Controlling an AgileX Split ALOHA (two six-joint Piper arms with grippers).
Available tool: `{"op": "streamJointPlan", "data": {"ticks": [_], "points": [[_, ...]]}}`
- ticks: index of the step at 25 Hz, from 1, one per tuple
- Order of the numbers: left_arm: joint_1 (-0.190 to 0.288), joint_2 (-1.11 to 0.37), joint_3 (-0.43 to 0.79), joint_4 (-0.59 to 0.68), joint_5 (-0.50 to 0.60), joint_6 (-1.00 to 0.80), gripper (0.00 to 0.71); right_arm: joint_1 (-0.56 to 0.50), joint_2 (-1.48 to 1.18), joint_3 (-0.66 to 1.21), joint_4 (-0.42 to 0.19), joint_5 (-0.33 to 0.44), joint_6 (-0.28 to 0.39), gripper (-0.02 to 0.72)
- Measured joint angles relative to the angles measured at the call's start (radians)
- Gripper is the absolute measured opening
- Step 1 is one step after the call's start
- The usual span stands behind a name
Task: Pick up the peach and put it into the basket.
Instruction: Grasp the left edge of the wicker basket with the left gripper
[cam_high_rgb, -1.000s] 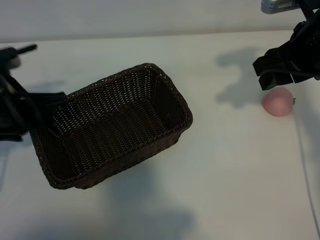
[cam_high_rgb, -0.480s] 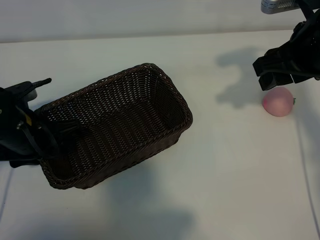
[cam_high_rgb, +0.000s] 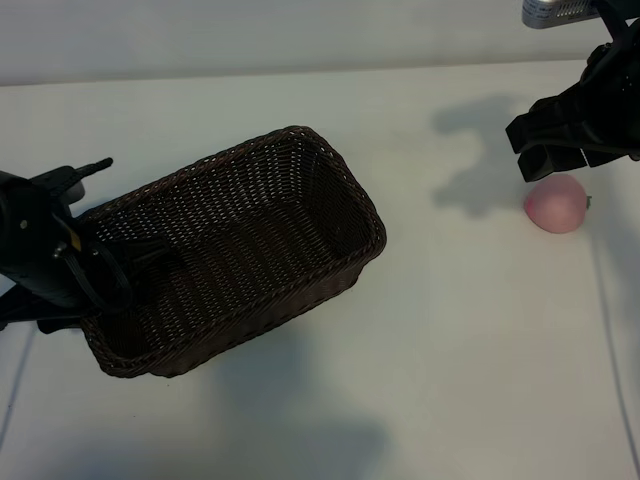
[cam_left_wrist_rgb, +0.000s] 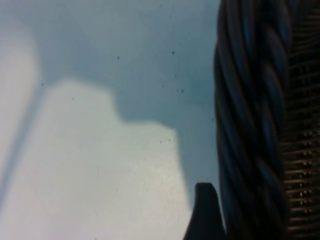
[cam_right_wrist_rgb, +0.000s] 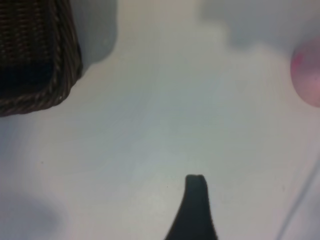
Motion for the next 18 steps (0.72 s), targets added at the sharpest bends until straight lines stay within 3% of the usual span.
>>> {"op": "streamJointPlan", "data": {"ticks": [6,9,11,16,18], "points": [[0.000,0.037,0.000,0.000,-0.015,-0.007,0.515,0.000,0.000,0.000,0.000,0.001,-0.001,0.587],[0.000,0.040,0.000,0.000,-0.019,-0.007,0.472,0.000,0.000,0.000,0.000,0.002,-0.001,0.587],[0.000,0.040,0.000,0.000,-0.021,-0.007,0.411,0.000,0.000,0.000,0.000,0.002,-0.001,0.587],[0.000,0.040,0.000,-0.009,-0.036,-0.015,0.155,0.000,0.000,0.000,0.000,0.005,-0.001,0.587],[0.000,0.040,0.000,-0.016,-0.056,-0.017,0.115,0.000,0.000,0.000,0.000,0.010,-0.001,0.587]]}}
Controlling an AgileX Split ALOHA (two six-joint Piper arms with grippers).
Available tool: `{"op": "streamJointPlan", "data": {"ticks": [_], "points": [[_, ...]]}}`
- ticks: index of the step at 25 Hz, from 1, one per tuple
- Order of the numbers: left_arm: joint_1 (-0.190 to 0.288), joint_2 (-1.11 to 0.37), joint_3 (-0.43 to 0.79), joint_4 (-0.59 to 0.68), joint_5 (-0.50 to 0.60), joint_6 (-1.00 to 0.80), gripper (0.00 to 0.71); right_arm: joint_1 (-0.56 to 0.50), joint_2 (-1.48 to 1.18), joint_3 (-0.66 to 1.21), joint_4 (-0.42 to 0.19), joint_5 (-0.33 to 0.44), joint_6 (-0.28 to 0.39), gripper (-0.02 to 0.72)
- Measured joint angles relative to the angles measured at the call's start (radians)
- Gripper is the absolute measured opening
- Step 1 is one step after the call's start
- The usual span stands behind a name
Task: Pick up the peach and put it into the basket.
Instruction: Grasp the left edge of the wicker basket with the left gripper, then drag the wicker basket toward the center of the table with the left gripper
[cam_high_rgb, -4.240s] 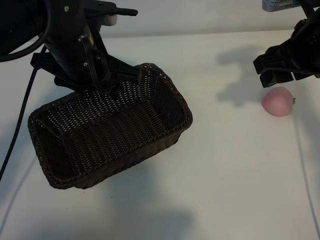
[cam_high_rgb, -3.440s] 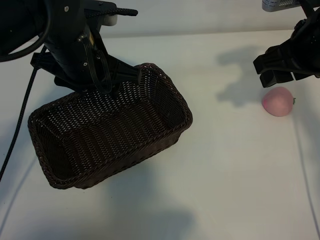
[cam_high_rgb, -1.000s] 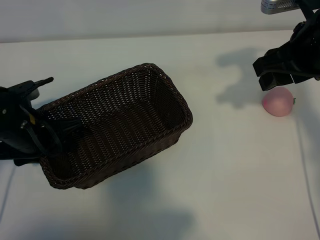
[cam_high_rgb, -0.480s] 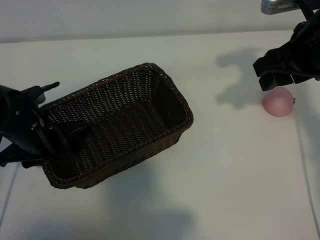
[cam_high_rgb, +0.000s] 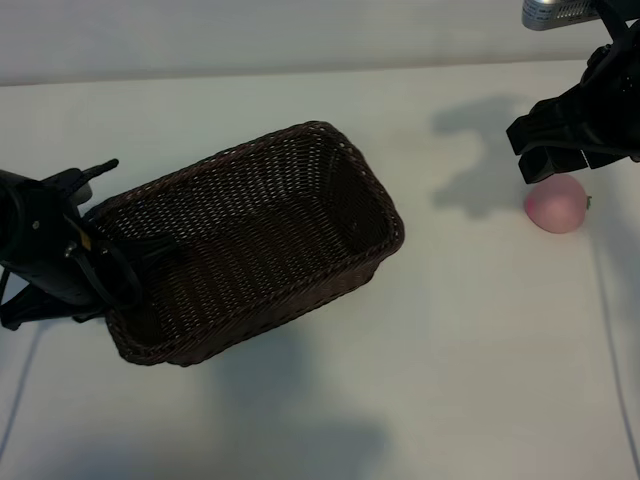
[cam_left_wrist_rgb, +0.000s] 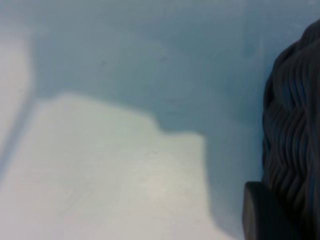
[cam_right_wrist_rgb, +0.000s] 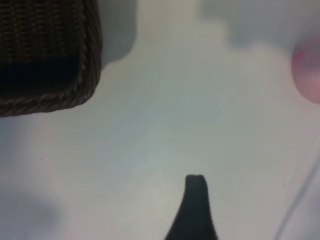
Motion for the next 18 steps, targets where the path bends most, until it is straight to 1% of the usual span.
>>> {"op": "streamJointPlan", "data": {"ticks": [8,15,18], "points": [[0.000,-0.016,0.000,-0.024,-0.006,0.005,0.112,0.000,0.000,0.000,0.000,0.003,0.000,0.587],[0.000,-0.121,0.007,-0.044,-0.013,0.031,0.097,0.000,0.000,0.000,0.000,0.004,0.000,0.587],[0.021,-0.165,0.007,-0.083,-0.012,0.095,0.094,0.000,0.000,0.000,0.000,0.004,0.000,0.587]]}}
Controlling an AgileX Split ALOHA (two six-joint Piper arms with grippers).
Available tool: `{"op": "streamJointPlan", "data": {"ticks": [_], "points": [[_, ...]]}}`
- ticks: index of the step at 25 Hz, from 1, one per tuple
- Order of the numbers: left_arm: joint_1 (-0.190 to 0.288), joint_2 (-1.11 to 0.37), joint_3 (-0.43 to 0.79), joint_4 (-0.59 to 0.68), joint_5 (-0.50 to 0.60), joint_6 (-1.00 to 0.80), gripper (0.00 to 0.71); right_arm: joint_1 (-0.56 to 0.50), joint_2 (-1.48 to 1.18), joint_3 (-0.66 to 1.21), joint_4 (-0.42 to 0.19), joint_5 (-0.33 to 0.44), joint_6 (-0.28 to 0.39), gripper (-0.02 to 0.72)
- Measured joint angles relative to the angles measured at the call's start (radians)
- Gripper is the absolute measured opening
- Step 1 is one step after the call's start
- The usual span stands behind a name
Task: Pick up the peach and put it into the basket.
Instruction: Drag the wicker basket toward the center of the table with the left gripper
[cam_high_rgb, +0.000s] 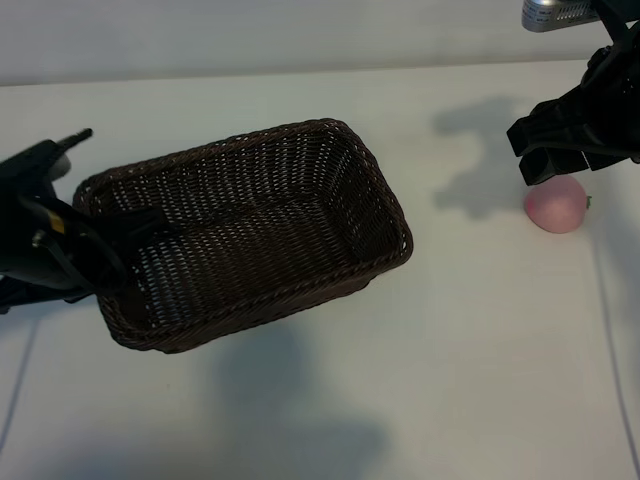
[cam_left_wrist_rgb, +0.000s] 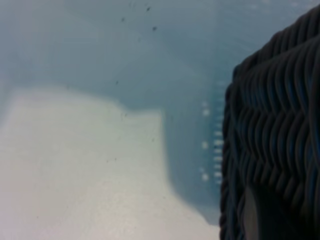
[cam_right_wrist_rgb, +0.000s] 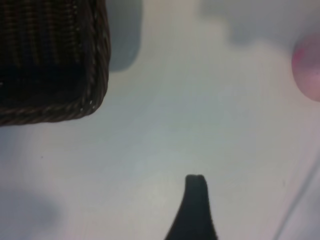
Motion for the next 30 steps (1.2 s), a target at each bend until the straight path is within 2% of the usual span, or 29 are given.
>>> {"op": "streamJointPlan", "data": {"ticks": [4,9,13,19,25,30], "points": [[0.036,-0.025,-0.017,-0.135,0.009,0.153,0.094,0.000,0.000,0.000,0.000,0.000,0.001,0.587],[0.057,-0.022,-0.069,-0.321,0.015,0.359,0.094,0.000,0.000,0.000,0.000,0.000,0.001,0.587],[0.058,0.053,-0.187,-0.325,0.093,0.434,0.093,0.000,0.000,0.000,0.000,0.000,0.000,0.587],[0.051,0.261,-0.414,-0.285,0.221,0.515,0.093,0.000,0.000,0.000,0.000,0.002,0.000,0.587],[0.028,0.398,-0.571,-0.298,0.232,0.566,0.093,0.000,0.000,0.000,0.000,0.005,0.000,0.587],[0.008,0.501,-0.631,-0.343,0.221,0.596,0.093,0.000,0.000,0.000,0.000,0.005,0.000,0.587]]}}
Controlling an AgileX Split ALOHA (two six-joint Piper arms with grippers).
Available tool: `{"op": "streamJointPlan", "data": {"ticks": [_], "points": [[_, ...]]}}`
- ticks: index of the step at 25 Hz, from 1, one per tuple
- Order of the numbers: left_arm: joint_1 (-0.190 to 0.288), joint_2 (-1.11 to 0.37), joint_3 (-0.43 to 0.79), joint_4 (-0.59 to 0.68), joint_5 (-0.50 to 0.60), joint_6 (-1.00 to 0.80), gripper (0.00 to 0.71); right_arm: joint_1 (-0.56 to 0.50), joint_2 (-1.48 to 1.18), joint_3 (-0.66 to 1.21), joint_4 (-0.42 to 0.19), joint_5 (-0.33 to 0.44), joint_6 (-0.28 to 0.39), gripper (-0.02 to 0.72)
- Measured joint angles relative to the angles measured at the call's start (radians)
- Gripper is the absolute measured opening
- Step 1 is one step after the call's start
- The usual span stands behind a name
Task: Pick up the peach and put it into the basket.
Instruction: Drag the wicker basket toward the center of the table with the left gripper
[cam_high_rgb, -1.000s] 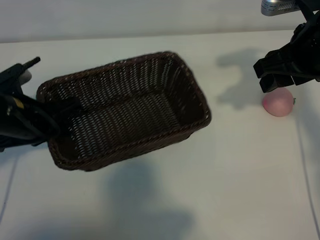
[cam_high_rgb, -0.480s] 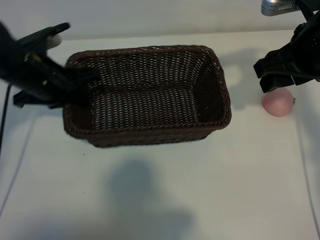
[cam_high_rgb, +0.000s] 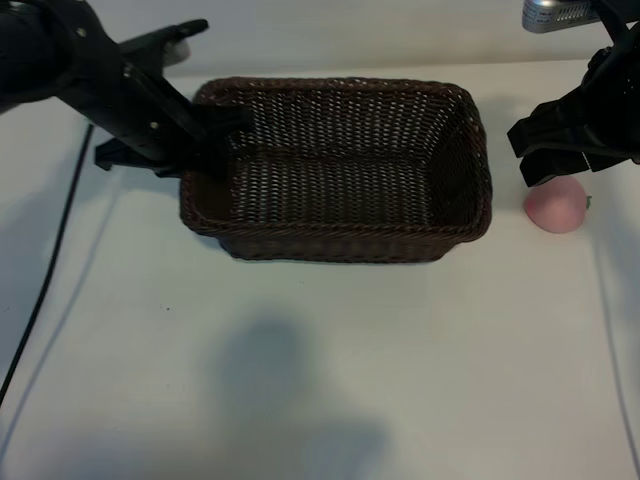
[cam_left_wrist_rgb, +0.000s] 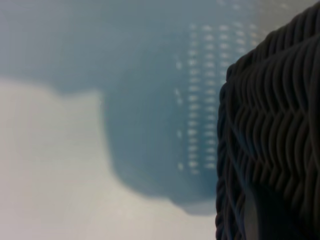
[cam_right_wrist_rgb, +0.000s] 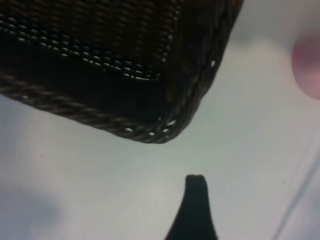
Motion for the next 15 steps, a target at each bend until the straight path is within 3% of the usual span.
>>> {"op": "streamJointPlan", "data": {"ticks": [11,13,15], "points": [[-0.006,0.096,-0.017,-0.041,-0.060,0.029,0.097,0.000,0.000,0.000,-0.001,0.002,-0.001,0.587],[-0.006,0.096,-0.017,-0.047,-0.064,0.029,0.121,0.000,0.000,0.000,-0.001,0.002,-0.001,0.587],[-0.007,0.096,-0.018,-0.054,-0.063,0.029,0.194,0.000,0.000,0.000,-0.001,0.002,-0.001,0.587]]}}
